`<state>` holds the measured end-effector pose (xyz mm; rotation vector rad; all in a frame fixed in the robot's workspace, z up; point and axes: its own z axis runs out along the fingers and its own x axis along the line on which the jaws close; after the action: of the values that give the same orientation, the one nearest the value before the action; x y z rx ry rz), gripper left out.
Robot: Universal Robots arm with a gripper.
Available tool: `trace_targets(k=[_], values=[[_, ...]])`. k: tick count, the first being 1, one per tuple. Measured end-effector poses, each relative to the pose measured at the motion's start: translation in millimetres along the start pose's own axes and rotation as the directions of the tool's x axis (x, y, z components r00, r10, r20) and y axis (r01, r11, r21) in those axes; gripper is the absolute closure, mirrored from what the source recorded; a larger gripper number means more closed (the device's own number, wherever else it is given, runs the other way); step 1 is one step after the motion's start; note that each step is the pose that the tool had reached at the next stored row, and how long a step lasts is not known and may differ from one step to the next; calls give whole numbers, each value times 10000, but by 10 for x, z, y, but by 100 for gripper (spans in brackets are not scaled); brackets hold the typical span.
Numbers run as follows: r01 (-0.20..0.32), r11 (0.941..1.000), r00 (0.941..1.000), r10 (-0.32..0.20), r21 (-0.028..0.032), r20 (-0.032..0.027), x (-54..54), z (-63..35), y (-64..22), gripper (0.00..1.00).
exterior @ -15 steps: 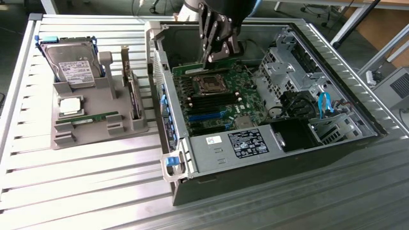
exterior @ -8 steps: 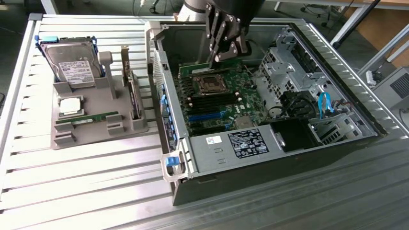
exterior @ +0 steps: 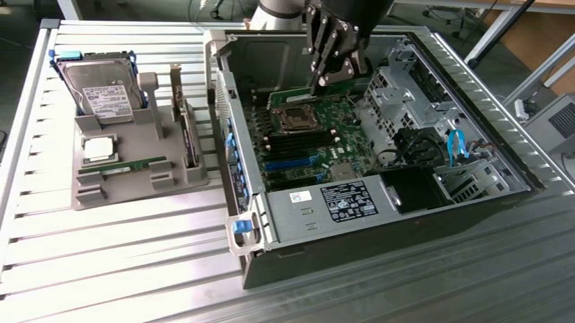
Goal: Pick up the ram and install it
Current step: 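Pick up the ram and move it above insertion slot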
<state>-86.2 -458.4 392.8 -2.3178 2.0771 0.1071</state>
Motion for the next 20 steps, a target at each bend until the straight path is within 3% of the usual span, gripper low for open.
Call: trace_targets(k=[6, 20], values=[[0, 10000, 10000, 0, 0, 0, 14, -4, -128, 88], [0, 10000, 10000, 0, 0, 0, 60, -19, -556, 88]])
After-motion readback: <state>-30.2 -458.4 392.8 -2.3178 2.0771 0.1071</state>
